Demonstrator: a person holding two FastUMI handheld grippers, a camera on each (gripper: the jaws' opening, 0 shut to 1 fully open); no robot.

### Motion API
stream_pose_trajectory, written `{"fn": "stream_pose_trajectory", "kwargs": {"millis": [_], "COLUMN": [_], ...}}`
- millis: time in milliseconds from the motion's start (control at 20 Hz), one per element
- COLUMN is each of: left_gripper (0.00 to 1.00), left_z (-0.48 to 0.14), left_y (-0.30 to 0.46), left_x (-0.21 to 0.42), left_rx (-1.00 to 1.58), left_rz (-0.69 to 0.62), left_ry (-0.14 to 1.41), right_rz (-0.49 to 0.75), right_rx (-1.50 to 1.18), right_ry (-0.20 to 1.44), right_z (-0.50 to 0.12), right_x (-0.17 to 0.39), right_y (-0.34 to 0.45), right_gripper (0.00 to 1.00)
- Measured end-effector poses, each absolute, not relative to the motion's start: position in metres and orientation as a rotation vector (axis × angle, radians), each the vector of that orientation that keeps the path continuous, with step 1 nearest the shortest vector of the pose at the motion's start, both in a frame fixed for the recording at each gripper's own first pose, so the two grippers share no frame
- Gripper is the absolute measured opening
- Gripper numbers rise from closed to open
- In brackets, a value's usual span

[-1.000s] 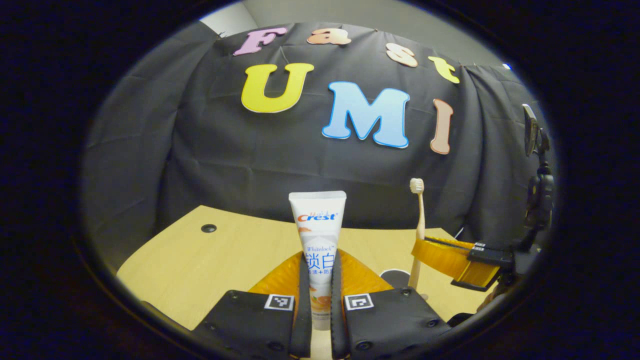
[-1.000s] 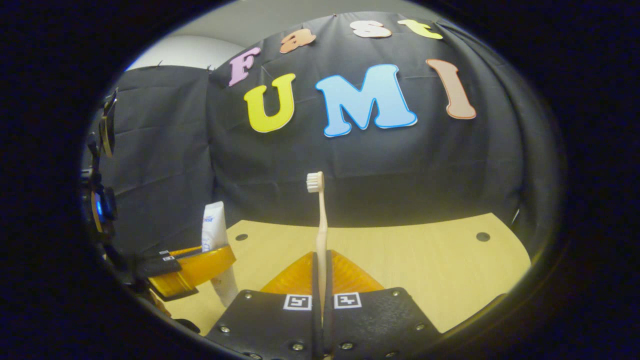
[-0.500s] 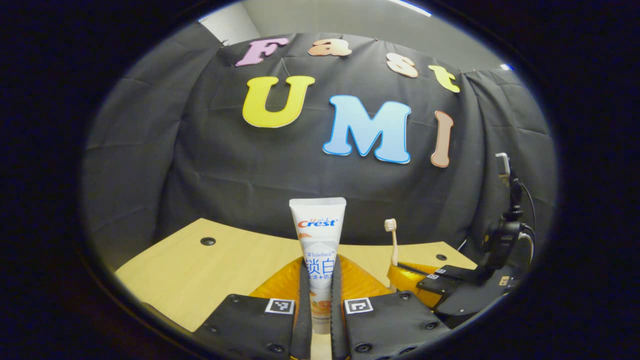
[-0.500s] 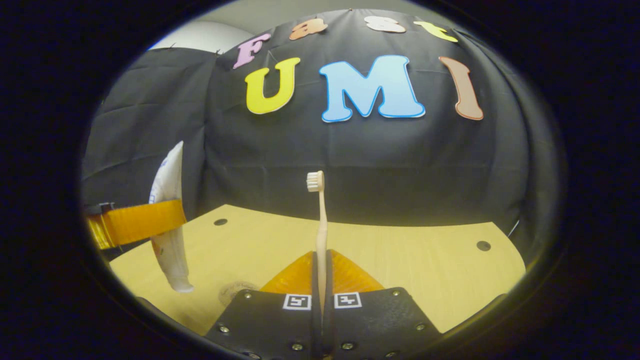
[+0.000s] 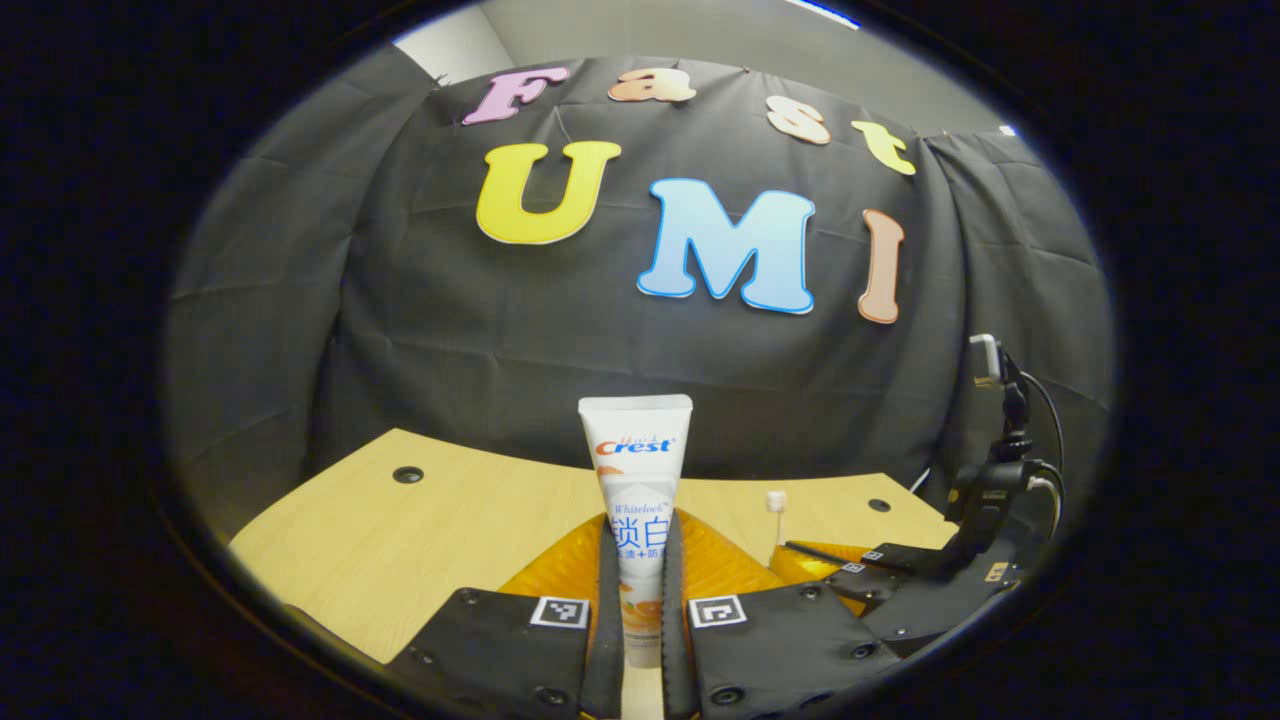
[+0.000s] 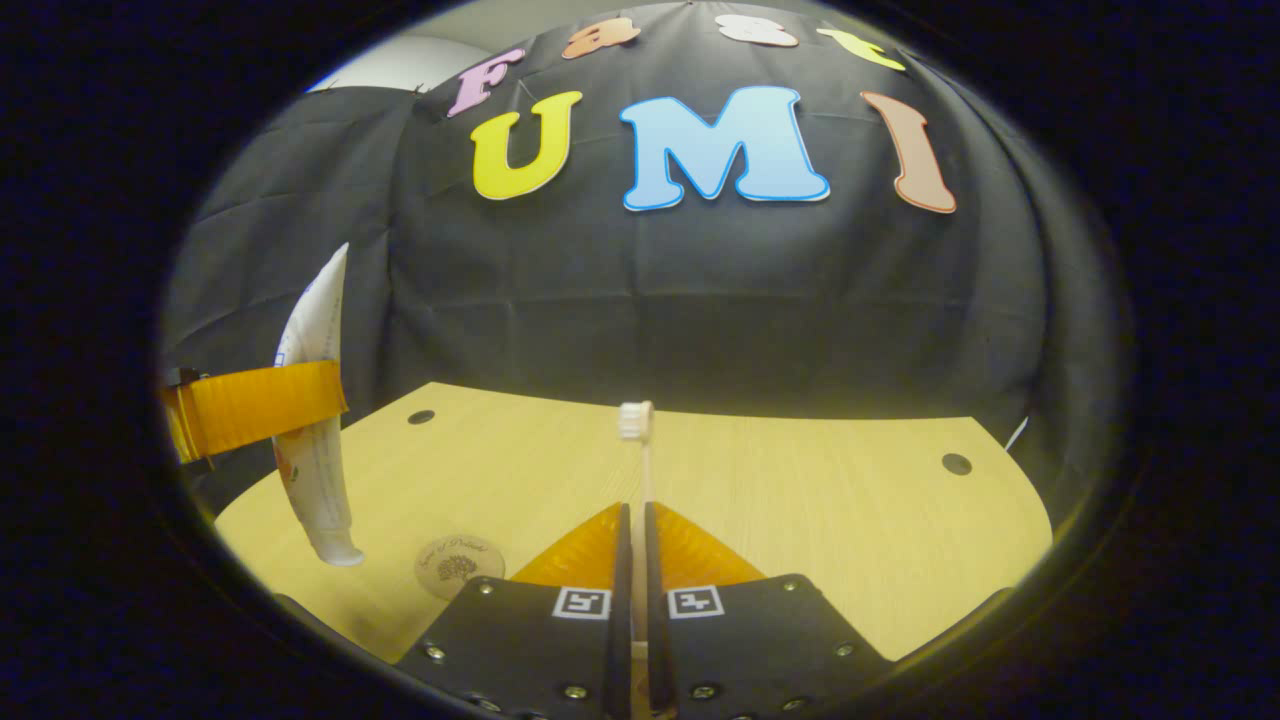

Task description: Put the toothbrush and toothpaste on the desktop into the cup, then pick up the cup and place it on the coaster on the desktop.

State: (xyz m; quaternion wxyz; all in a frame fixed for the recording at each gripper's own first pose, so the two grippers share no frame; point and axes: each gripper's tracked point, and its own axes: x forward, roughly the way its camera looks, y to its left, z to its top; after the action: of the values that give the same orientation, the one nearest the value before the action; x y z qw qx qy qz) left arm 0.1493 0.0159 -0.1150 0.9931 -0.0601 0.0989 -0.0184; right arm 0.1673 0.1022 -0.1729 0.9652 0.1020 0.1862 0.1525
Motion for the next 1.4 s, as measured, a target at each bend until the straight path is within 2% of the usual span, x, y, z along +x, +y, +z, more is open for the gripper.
{"fn": "stream_pose_trajectory", "kwargs": {"millis": [100,150,200,250,350,500,550,650,1000,1400], "left_gripper": [0.22,0.22,0.22,0.22,0.22,0.22,0.22,0.22,0.22,0.22], "left_z": [-0.115,-0.115,-0.114,-0.112,-0.111,-0.106,-0.105,-0.103,-0.093,-0.110], "left_y": [0.014,0.013,0.012,0.011,0.007,-0.002,-0.005,-0.014,-0.055,-0.094], "left_x": [0.148,0.147,0.146,0.145,0.145,0.145,0.145,0.150,0.164,0.195], "left_rx": [-0.124,-0.125,-0.125,-0.126,-0.125,-0.127,-0.127,-0.130,-0.191,-0.275], "left_rz": [-0.041,-0.043,-0.045,-0.049,-0.053,-0.065,-0.071,-0.085,-0.155,-0.194], "left_ry": [0.200,0.200,0.199,0.197,0.193,0.185,0.182,0.175,0.124,0.102], "right_rz": [0.308,0.299,0.302,0.302,0.291,0.271,0.269,0.248,0.164,0.095], "right_rx": [0.198,0.191,0.192,0.196,0.197,0.197,0.200,0.200,0.221,0.257], "right_ry": [0.381,0.377,0.371,0.370,0.361,0.338,0.331,0.315,0.276,0.311], "right_z": [-0.175,-0.174,-0.172,-0.170,-0.165,-0.152,-0.147,-0.138,-0.110,-0.118], "right_x": [0.169,0.167,0.165,0.164,0.161,0.156,0.154,0.150,0.135,0.112], "right_y": [0.101,0.097,0.096,0.097,0.091,0.079,0.076,0.064,0.014,-0.040], "right_gripper": [0.20,0.37,0.40,0.58,0.67,0.66,0.76,0.87,0.88,0.88]}}
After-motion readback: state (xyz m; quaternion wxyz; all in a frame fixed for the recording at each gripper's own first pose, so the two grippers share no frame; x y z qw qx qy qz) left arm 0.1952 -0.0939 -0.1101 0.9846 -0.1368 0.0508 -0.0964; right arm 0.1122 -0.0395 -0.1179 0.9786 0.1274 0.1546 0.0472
